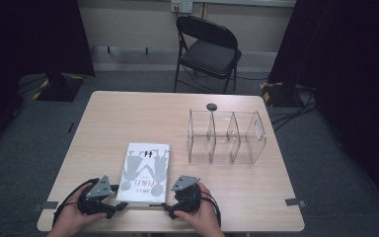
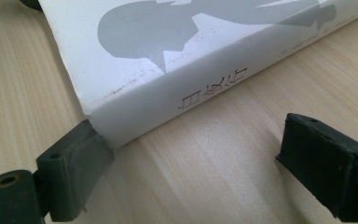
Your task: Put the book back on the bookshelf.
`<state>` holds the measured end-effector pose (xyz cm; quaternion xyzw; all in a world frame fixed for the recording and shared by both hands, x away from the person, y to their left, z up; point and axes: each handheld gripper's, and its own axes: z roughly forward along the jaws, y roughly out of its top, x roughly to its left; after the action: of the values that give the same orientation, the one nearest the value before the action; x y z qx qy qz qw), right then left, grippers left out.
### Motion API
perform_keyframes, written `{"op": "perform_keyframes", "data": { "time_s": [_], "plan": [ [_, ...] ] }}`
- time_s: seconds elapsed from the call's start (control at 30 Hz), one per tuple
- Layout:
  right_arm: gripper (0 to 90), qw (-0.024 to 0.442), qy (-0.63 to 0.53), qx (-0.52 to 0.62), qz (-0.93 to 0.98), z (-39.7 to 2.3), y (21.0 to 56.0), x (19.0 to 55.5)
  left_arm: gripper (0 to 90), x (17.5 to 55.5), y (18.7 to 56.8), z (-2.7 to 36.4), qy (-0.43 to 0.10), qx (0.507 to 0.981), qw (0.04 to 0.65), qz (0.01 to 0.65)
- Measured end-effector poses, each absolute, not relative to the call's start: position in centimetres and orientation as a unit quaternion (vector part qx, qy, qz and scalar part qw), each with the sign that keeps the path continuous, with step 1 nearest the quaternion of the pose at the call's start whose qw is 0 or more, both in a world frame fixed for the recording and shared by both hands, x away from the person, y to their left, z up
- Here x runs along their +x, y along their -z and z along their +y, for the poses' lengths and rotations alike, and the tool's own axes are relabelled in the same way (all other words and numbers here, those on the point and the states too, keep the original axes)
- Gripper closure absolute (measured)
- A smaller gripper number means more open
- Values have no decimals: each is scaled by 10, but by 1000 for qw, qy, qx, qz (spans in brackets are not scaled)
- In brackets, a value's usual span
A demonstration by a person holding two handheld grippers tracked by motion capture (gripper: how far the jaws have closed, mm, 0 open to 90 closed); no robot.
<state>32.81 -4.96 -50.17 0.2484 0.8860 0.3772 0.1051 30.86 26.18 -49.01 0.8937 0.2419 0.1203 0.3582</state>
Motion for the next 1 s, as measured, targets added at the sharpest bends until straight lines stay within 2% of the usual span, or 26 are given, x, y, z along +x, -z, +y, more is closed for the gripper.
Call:
{"op": "perform_keyframes", "data": {
  "time_s": [0.43,0.53,0.8,1.0],
  "plan": [
    [90,105,-379,244,886,-49,502,328,346,311,491,257,-98,888,364,262],
    [90,105,-380,244,886,-49,502,328,340,311,488,255,-105,895,346,261],
    [90,104,-380,243,886,-48,502,329,347,309,488,253,-108,891,353,264],
    [90,104,-379,245,886,-46,502,329,395,306,486,251,-101,891,360,259]
  ]
}}
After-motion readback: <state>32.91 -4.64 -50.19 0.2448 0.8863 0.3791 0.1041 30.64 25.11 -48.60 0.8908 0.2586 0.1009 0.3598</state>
